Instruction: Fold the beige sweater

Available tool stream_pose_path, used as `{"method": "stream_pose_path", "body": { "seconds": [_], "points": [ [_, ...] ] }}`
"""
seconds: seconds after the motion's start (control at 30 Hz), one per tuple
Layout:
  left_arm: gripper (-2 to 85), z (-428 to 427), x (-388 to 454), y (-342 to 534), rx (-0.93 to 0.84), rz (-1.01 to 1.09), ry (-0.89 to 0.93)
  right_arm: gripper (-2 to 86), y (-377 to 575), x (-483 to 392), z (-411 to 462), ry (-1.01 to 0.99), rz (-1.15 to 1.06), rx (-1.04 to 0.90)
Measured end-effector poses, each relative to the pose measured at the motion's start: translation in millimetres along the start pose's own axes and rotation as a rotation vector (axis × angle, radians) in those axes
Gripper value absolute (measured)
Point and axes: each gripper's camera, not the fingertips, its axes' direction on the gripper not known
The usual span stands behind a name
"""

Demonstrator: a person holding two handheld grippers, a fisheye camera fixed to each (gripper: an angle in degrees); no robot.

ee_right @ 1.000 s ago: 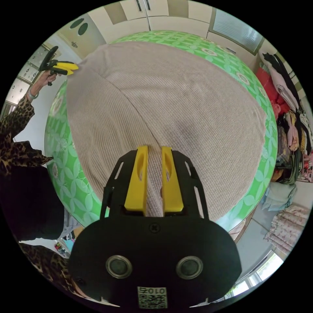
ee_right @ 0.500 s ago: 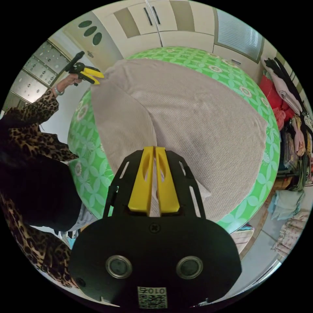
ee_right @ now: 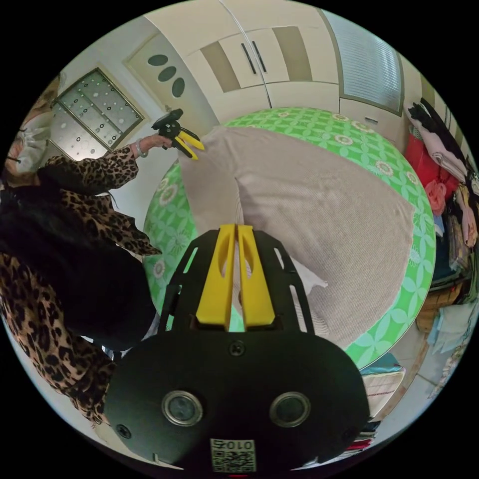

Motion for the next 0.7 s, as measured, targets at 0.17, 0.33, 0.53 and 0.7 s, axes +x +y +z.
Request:
{"method": "stream_pose_path", "body": {
  "seconds": [0.17,0.33,0.53,0.7],
  "points": [
    [12.6,12,3,-10,-0.035,0.02,0.015,1.1,29,-2,-12,-0.044,-0.003,0.077],
    [12.1,11,4,-16,-0.03,0.027,0.034,1.1,61,-10,-28,-0.09,-0.029,0.172],
    [9.2,8,4,-18,-0.025,0.026,0.039,1.0,92,-14,-35,-0.097,-0.013,0.232],
    [5.0,2,8,-13,-0.01,0.02,0.025,1.0,109,-14,-28,-0.085,0.039,0.233]
  ]
}}
